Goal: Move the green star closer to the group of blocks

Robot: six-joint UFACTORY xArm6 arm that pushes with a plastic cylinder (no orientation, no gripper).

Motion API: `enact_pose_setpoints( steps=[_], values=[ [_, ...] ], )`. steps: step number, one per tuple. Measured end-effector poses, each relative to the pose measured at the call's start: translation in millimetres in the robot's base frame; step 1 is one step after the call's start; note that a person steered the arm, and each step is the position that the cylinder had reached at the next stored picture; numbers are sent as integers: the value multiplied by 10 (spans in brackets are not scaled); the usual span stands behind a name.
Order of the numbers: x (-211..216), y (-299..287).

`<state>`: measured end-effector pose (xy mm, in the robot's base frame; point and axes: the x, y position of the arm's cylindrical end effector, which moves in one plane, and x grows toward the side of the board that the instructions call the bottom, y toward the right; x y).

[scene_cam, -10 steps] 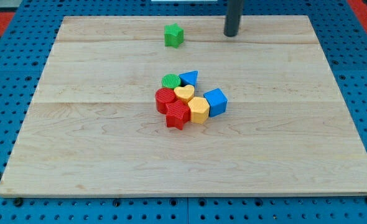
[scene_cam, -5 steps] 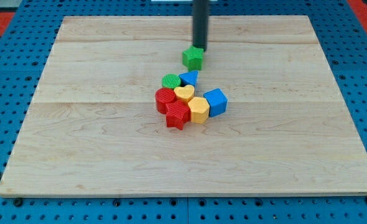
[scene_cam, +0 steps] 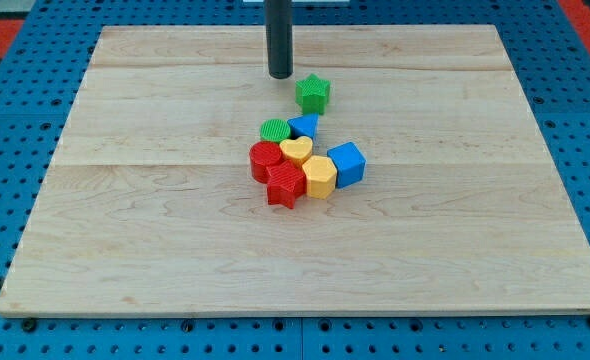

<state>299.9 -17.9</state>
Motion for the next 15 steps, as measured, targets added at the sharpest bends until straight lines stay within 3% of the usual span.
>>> enact_pose_setpoints(
  steps=[2,4,6,7,8,10,11,13,15],
  values=[
    [465,325],
    [645,881],
    [331,967],
    [379,1252],
    [569,1295],
    [800,749],
    [720,918],
    [609,1834],
    [1117,1695]
  ],
)
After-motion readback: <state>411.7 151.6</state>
